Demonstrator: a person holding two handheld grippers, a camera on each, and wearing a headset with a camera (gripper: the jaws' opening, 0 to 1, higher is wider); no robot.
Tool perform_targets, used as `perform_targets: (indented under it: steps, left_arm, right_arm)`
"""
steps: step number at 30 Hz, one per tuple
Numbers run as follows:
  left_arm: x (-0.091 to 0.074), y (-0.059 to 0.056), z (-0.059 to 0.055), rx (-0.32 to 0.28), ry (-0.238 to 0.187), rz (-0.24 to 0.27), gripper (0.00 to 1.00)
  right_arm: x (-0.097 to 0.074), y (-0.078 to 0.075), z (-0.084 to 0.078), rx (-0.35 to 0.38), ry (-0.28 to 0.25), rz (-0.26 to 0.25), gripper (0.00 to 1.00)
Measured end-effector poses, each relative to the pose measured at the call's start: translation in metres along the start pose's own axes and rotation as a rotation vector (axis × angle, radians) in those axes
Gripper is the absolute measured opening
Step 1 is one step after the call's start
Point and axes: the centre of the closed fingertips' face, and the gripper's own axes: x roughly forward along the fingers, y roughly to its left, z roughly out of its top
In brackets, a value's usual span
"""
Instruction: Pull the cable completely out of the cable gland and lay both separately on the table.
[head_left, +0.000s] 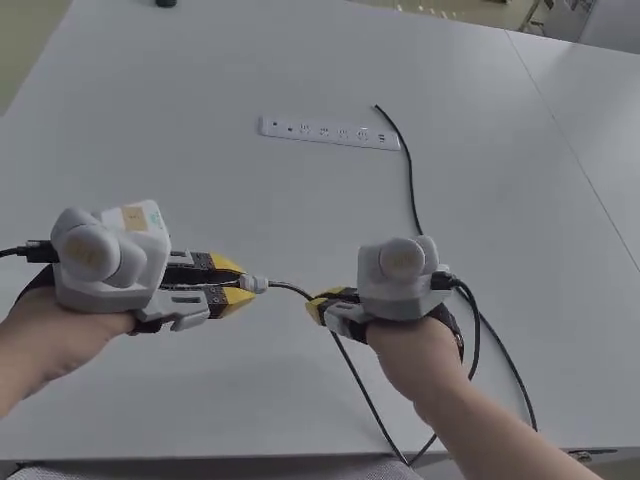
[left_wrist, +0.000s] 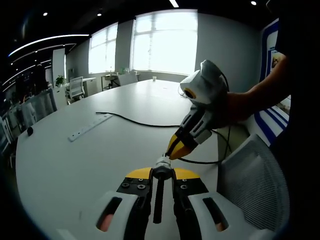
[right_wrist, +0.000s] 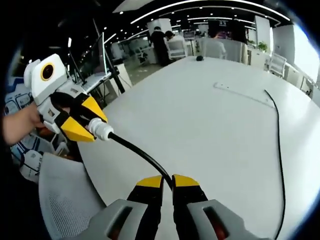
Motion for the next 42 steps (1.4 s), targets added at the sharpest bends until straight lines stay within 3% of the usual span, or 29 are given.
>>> perform_targets:
  steps: [8, 16, 19, 24, 25, 30, 34, 39, 42]
  left_arm:
    - [0.0, -0.001, -0.001, -0.001, 0.004, 0.001, 0.15]
    - [0.003, -0.004, 0.001, 0.0, 0.007, -0.001, 0.15]
    - [0.003, -0.004, 0.002, 0.004, 0.007, 0.004, 0.15]
    - [0.003, -0.002, 0.002, 0.008, 0.015, 0.02, 0.15]
    - [0.002, -0.003, 0.002, 0.006, 0.015, 0.019, 0.15]
    - [0.001, -0.003, -0.001, 0.001, 0.023, 0.024, 0.15]
    - [0.0, -0.005, -0.001, 0.0, 0.023, 0.027, 0.15]
    - [0.001, -0.006, 0.001, -0.003, 0.017, 0.028, 0.15]
    - [0.001, -0.007, 0.001, -0.004, 0.016, 0.028, 0.15]
  right_arm:
    - [-0.001, 0.001, -0.001, -0.063, -0.012, -0.006, 0.02]
    - [-0.003, -0.002, -0.001, -0.076, -0.016, -0.005, 0.03]
    - [-0.004, 0.003, -0.001, -0.103, -0.019, 0.023, 0.04]
    - [-0.01, 0.008, 0.009, -0.192, -0.047, 0.016, 0.22]
    - [-0.012, 0.011, 0.014, -0.245, -0.061, 0.018, 0.23]
    - [-0.019, 0.04, 0.038, -0.497, -0.091, 0.047, 0.22]
    - [-0.019, 0.057, 0.044, -0.571, -0.084, 0.07, 0.13]
    - [-0.013, 0.065, 0.038, -0.7, -0.047, 0.082, 0.14]
    - [-0.013, 0.066, 0.037, -0.734, -0.05, 0.086, 0.13]
